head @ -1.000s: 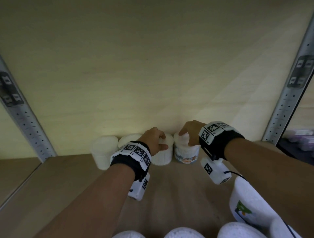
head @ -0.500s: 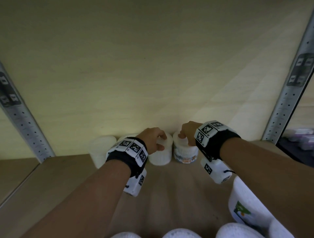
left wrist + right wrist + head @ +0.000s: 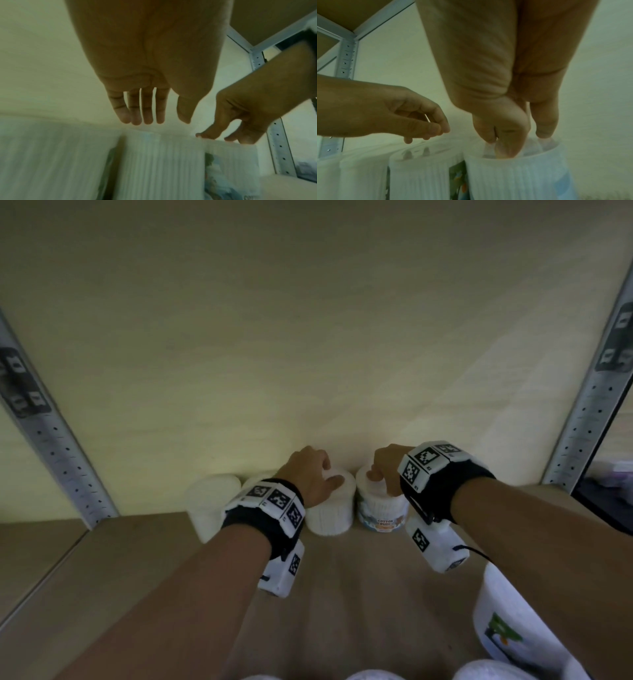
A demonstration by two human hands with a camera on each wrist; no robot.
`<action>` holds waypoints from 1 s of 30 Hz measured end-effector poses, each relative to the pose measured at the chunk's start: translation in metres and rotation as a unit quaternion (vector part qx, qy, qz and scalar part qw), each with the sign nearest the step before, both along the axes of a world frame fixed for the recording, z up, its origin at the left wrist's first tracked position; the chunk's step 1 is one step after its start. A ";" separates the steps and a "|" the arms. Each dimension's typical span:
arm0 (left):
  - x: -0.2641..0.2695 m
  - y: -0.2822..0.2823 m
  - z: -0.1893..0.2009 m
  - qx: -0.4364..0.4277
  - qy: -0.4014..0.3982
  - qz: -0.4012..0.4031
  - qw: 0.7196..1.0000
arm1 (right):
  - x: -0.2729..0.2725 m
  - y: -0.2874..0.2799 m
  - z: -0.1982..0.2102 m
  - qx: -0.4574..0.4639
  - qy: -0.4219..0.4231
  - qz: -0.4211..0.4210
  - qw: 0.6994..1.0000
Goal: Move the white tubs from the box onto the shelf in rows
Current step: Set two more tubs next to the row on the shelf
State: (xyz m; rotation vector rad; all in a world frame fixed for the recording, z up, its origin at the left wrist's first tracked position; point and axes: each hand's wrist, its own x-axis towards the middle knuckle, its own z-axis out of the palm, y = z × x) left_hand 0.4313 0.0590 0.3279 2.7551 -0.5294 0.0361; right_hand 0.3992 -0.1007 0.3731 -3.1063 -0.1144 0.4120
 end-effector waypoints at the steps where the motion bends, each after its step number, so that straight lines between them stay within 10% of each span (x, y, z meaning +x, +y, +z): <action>1: 0.000 -0.002 -0.003 0.031 0.000 0.006 0.999 | -0.001 0.000 0.000 -0.009 0.000 0.001 1.000; 15: -0.004 0.005 0.017 0.037 0.107 -0.089 0.990 | 0.006 0.000 -0.005 -0.016 0.019 -0.020 0.999; 30: -0.003 -0.008 -0.006 0.038 -0.007 -0.004 0.999 | 0.003 -0.005 -0.005 -0.033 -0.017 -0.024 0.999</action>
